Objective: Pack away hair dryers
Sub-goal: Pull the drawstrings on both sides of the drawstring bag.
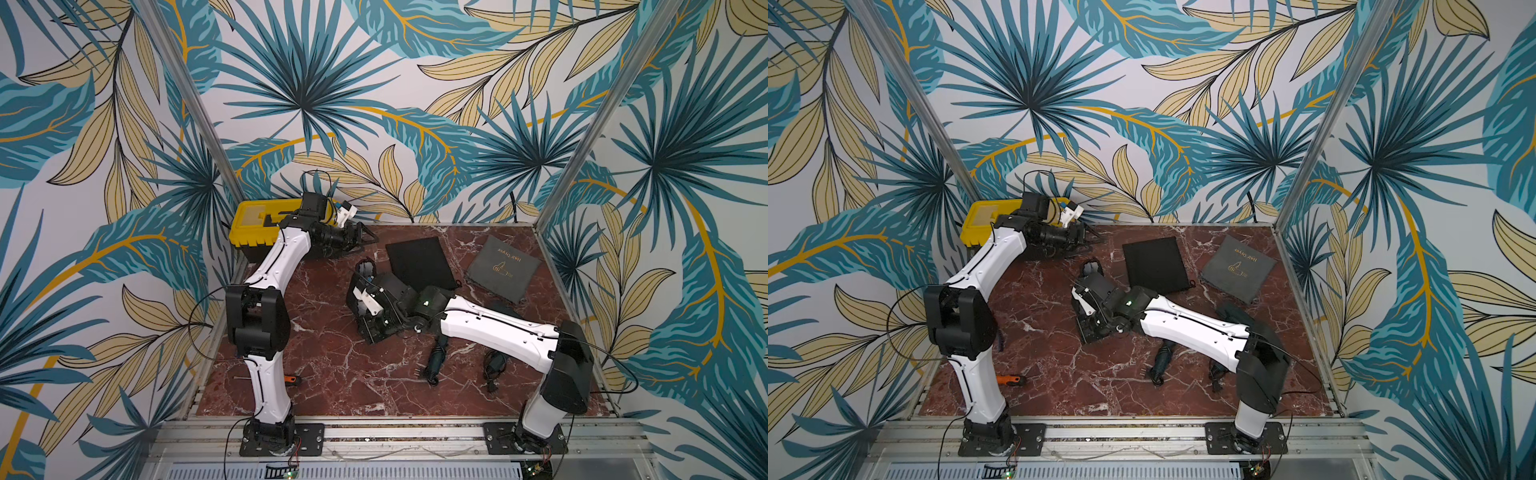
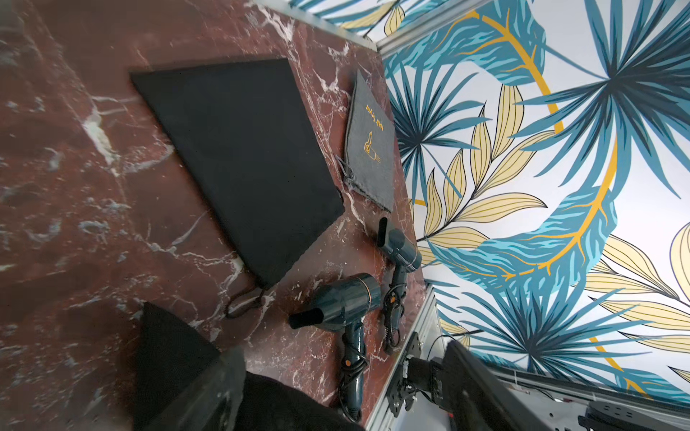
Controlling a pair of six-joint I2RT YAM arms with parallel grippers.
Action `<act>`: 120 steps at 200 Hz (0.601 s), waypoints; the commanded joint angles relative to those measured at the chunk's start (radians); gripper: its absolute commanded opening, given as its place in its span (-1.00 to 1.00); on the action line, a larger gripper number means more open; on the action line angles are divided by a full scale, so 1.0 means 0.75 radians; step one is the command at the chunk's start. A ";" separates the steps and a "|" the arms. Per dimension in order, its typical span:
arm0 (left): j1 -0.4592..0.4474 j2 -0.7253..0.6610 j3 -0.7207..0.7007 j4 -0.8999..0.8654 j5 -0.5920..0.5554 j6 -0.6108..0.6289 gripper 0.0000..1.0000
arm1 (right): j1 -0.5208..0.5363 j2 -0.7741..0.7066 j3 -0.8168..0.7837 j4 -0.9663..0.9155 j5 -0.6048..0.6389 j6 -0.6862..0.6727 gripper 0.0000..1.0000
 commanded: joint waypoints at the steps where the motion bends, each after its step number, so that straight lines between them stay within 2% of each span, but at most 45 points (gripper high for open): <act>1: -0.041 0.002 0.049 -0.057 -0.020 0.068 0.65 | 0.012 0.038 0.031 -0.051 0.010 -0.035 -1.00; 21: -0.049 0.015 0.053 -0.077 -0.055 0.066 0.46 | 0.014 0.045 0.033 -0.052 0.012 -0.037 -1.00; 62: -0.049 -0.018 -0.001 -0.141 -0.134 0.116 -0.10 | 0.015 0.034 0.018 -0.063 0.026 -0.035 -1.00; 85: -0.048 -0.034 -0.034 -0.186 -0.160 0.149 -0.50 | 0.015 0.021 0.005 -0.058 0.032 -0.037 -1.00; 120: -0.047 -0.071 -0.083 -0.199 -0.161 0.160 -0.89 | 0.015 0.006 -0.005 -0.072 0.048 -0.041 -1.00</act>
